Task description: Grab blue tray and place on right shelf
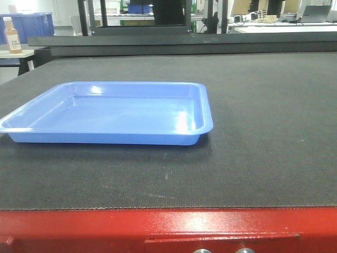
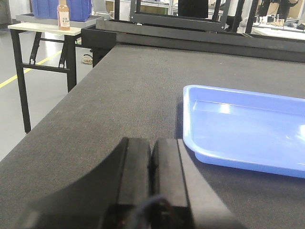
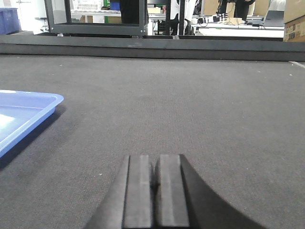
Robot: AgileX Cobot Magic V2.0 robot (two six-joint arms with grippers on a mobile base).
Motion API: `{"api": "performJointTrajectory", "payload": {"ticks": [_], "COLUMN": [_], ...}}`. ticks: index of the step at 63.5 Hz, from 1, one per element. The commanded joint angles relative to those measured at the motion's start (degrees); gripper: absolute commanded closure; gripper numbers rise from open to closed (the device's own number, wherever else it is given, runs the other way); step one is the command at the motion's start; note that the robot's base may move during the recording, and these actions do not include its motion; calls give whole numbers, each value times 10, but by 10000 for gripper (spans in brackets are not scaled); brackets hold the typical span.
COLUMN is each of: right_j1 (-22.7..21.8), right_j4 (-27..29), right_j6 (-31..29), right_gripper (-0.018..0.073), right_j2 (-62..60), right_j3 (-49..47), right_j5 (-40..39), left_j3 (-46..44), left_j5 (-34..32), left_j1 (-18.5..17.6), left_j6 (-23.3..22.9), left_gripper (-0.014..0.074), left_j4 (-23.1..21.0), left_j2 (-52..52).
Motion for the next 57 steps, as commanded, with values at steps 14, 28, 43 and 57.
{"api": "performJointTrajectory", "payload": {"ticks": [14,28,43,57], "right_j1": [2,2,2,2], "right_j4": [-1,-1,-1,19], "right_j6": [-4,-4,-4,-4], "right_gripper": [504,504,504,504], "right_j2": [-11,-11,-11,-11], "right_j3": [-13,-13,-13,-60], "right_j5": [-50,-50,-55,-127], "left_j3": [16,16,16,-69], "left_j5": [-50,-50,-73,-86], "left_j1": [1,1,1,1], "left_j6": [1,1,1,1], "left_gripper": [645,645,645,645], "left_j4": [0,0,0,1], "left_j2": [-8,-8,-8,17]}}
